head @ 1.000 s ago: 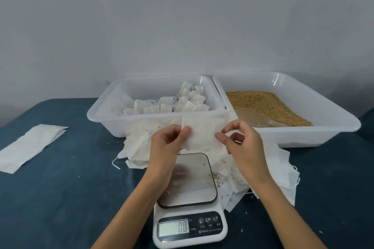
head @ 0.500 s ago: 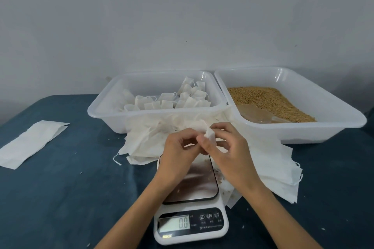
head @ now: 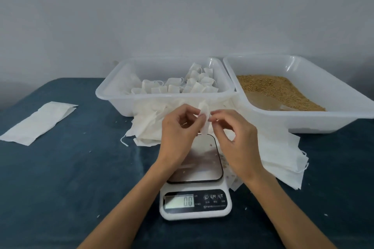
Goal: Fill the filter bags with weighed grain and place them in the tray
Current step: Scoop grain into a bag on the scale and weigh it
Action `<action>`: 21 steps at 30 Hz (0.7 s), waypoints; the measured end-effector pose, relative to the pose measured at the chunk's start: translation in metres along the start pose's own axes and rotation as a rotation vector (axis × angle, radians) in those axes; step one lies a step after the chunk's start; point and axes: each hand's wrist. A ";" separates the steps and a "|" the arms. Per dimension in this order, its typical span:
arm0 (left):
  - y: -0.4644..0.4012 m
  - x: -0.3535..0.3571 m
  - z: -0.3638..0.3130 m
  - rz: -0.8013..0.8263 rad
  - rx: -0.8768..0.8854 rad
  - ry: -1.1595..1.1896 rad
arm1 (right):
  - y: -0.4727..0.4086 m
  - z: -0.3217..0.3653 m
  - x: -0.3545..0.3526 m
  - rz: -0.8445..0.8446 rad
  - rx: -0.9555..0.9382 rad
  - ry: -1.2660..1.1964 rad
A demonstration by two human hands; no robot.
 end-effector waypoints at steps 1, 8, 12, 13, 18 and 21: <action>0.000 0.000 -0.001 0.008 0.008 0.005 | 0.000 0.001 0.000 0.010 0.056 -0.069; 0.003 0.003 -0.005 0.170 0.044 0.079 | -0.004 0.003 -0.006 0.044 0.334 -0.432; 0.001 0.003 -0.005 0.068 -0.028 0.184 | -0.001 0.001 -0.004 0.017 0.184 -0.245; 0.000 0.002 -0.005 0.052 -0.033 0.175 | -0.001 0.000 -0.002 0.024 0.121 -0.144; 0.003 0.002 -0.006 0.057 -0.006 0.103 | 0.001 0.001 0.001 -0.026 0.091 -0.033; 0.005 0.003 -0.008 0.096 0.006 0.102 | -0.001 -0.001 -0.005 -0.079 0.211 -0.224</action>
Point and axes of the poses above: each hand's wrist, its own y-axis away from the middle knuckle, its own x-axis out of the palm, z = x × y, and after that the axes turned 7 degrees about -y, right-handed
